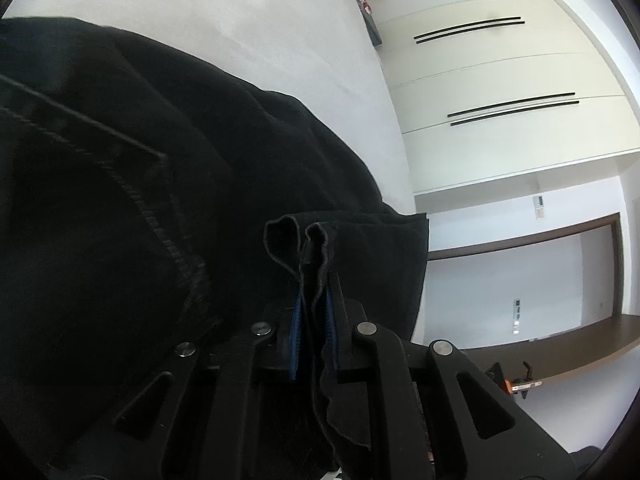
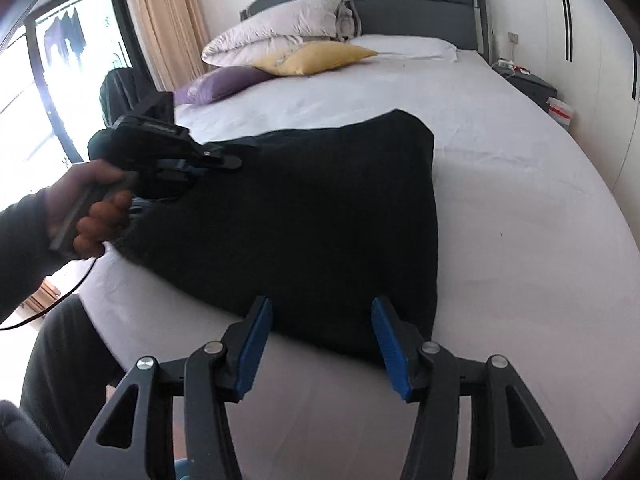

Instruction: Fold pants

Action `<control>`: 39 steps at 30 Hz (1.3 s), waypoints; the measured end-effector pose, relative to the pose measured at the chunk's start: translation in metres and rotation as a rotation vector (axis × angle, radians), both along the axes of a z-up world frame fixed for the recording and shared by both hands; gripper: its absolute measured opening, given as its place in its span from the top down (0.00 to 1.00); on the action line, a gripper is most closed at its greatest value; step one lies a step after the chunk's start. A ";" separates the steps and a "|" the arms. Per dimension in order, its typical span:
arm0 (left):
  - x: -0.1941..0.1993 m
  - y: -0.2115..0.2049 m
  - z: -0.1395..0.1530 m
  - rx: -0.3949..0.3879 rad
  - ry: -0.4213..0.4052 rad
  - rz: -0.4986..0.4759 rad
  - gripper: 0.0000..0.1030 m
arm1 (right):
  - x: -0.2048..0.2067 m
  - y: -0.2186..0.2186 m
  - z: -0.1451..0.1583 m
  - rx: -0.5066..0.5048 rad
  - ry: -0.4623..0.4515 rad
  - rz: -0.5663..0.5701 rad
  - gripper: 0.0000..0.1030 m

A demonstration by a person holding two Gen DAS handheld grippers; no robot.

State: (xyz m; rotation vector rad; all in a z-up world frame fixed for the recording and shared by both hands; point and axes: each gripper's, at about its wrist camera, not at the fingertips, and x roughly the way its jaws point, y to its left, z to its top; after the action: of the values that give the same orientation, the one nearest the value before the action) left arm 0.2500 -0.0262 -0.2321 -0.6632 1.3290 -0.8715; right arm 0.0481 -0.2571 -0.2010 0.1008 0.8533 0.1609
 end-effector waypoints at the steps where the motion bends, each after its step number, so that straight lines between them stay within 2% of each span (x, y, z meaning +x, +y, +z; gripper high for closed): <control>1: 0.002 0.005 0.004 0.017 -0.005 0.006 0.91 | 0.002 -0.002 0.007 0.026 -0.018 -0.007 0.46; 3: 0.003 0.013 0.017 0.051 -0.035 0.023 0.91 | 0.012 -0.004 0.025 0.066 -0.075 -0.014 0.46; 6: 0.001 0.029 0.045 0.044 -0.098 0.082 0.91 | 0.039 -0.002 0.045 0.139 -0.146 -0.006 0.46; 9: -0.007 0.033 0.068 -0.049 -0.154 0.117 0.90 | 0.069 -0.003 0.046 0.205 -0.160 -0.010 0.46; 11: -0.015 0.019 0.071 -0.090 -0.157 0.081 0.90 | 0.099 -0.012 0.032 0.269 -0.111 -0.048 0.46; 14: -0.033 -0.017 0.050 -0.138 -0.102 -0.029 0.90 | 0.134 -0.033 0.007 0.433 0.005 -0.082 0.46; 16: -0.043 -0.038 0.024 -0.101 -0.059 -0.079 0.90 | 0.150 -0.047 -0.008 0.464 0.048 -0.132 0.45; 19: -0.048 -0.050 -0.008 -0.060 -0.030 -0.100 0.90 | 0.165 -0.070 -0.032 0.508 0.123 -0.193 0.46; 21: -0.044 -0.044 -0.014 -0.072 -0.033 -0.086 0.91 | 0.170 -0.089 -0.043 0.566 0.138 -0.230 0.59; 22: -0.043 -0.042 -0.012 -0.065 -0.042 -0.079 0.90 | 0.171 -0.097 -0.043 0.597 0.137 -0.251 0.60; 23: -0.040 -0.037 -0.010 -0.037 -0.062 -0.070 0.90 | 0.171 -0.101 -0.041 0.606 0.133 -0.262 0.60; 26: -0.036 -0.016 -0.005 -0.028 -0.079 -0.015 0.90 | 0.167 -0.101 -0.021 0.606 0.088 -0.280 0.58; 29: -0.041 -0.014 0.007 -0.089 -0.115 -0.005 0.90 | 0.174 -0.082 -0.005 0.669 0.053 -0.181 0.43; 32: -0.046 -0.019 0.005 -0.087 -0.128 -0.034 0.90 | 0.192 -0.063 -0.010 0.605 0.107 -0.132 0.42; 34: -0.046 -0.024 -0.007 -0.030 -0.105 -0.021 0.90 | 0.203 -0.070 -0.030 0.555 0.166 -0.204 0.43; 36: -0.043 -0.016 -0.016 -0.062 -0.077 -0.005 0.90 | 0.201 -0.092 -0.046 0.609 0.159 -0.284 0.66; 37: -0.041 -0.010 -0.017 -0.069 -0.077 0.007 0.90 | 0.198 -0.102 -0.047 0.626 0.153 -0.317 0.70; 39: -0.041 0.005 -0.011 -0.053 -0.091 0.036 0.90 | 0.186 -0.119 -0.044 0.663 0.116 -0.374 0.70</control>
State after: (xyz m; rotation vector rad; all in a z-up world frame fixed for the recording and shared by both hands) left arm 0.2091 -0.0213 -0.2435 -0.6793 1.2128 -0.9000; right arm 0.2342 -0.3758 -0.2449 0.8912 0.8539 0.0805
